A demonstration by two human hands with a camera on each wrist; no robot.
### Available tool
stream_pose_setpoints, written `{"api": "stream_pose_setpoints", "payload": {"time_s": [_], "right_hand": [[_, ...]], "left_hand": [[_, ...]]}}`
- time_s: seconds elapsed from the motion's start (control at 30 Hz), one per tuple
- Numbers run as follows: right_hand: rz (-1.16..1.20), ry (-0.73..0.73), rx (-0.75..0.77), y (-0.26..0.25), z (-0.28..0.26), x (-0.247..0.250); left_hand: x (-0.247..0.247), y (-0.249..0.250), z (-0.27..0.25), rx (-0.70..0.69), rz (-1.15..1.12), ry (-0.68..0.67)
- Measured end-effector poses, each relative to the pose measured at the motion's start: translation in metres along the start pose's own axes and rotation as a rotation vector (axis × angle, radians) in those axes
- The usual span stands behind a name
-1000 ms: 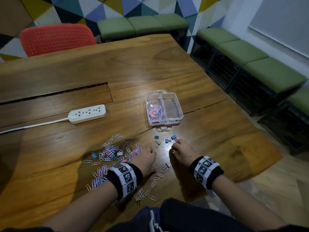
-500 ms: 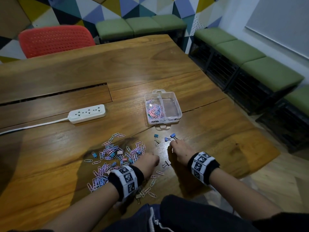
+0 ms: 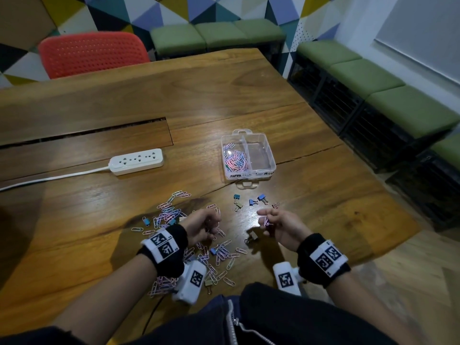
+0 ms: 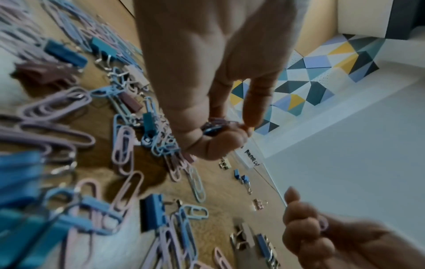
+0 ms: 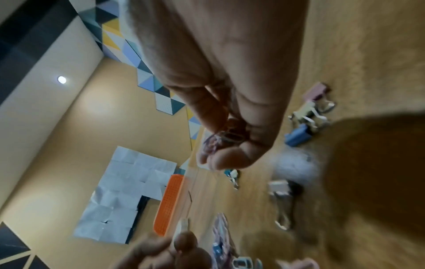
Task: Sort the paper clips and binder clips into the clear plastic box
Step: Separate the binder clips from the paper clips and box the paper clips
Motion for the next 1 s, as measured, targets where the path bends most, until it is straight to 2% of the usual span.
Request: {"api": "stream_pose_setpoints", "payload": {"time_s": [0.07,0.1,0.13,0.2,0.27,0.33,0.43,0.53,0.63,0.73,0.83,1.0], "right_hand": [[-0.003,-0.011,-0.067,0.015,0.002,0.001],[-0.031,-0.022,-0.099,0.023,0.002,-0.001],[-0.080,-0.033,-0.130,0.030,0.002,-0.003],[-0.218,-0.052,-0.176,0.041,0.002,-0.009],[-0.350,-0.029,-0.161,0.044,0.004,-0.014],[-0.385,0.084,-0.074,0.037,0.005,-0.014],[-0.458,0.263,0.092,0.024,0.005,-0.007],[-0.625,0.192,0.112,0.032,0.004,-0.012],[-0.956,0.154,0.171,0.045,0.004,-0.020],[-1.237,0.196,0.340,0.046,0.002,-0.033],[-1.321,0.182,0.381,0.049,0.007,-0.039],[-1.390,0.127,0.372,0.058,0.009,-0.047]], "left_hand": [[-0.003,-0.004,0.000,0.005,0.059,-0.015],[-0.003,-0.005,0.001,-0.014,0.158,-0.025],[-0.004,-0.005,0.001,-0.050,0.329,-0.037],[-0.005,-0.004,0.000,-0.160,0.819,-0.051],[-0.008,-0.006,-0.002,-0.242,1.272,-0.065],[-0.007,-0.010,-0.003,-0.246,1.516,-0.051],[-0.002,-0.012,-0.001,-0.225,1.560,-0.037],[-0.005,-0.006,-0.002,-0.249,1.508,-0.003],[-0.013,0.006,-0.001,-0.301,1.494,0.028],[-0.019,0.002,-0.002,-0.184,1.617,-0.056],[-0.021,-0.010,-0.006,-0.058,1.787,-0.095],[-0.016,-0.012,-0.004,-0.101,1.785,-0.060]]}}
Point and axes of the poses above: each hand's wrist, its own z-axis towards the middle knuckle, its own x-axis out of the back of the hand, y = z × x, the point moved 6 cm from there along z, towards the middle knuckle, and after that the axes turned 7 degrees about -x, right-handed, at the moved point
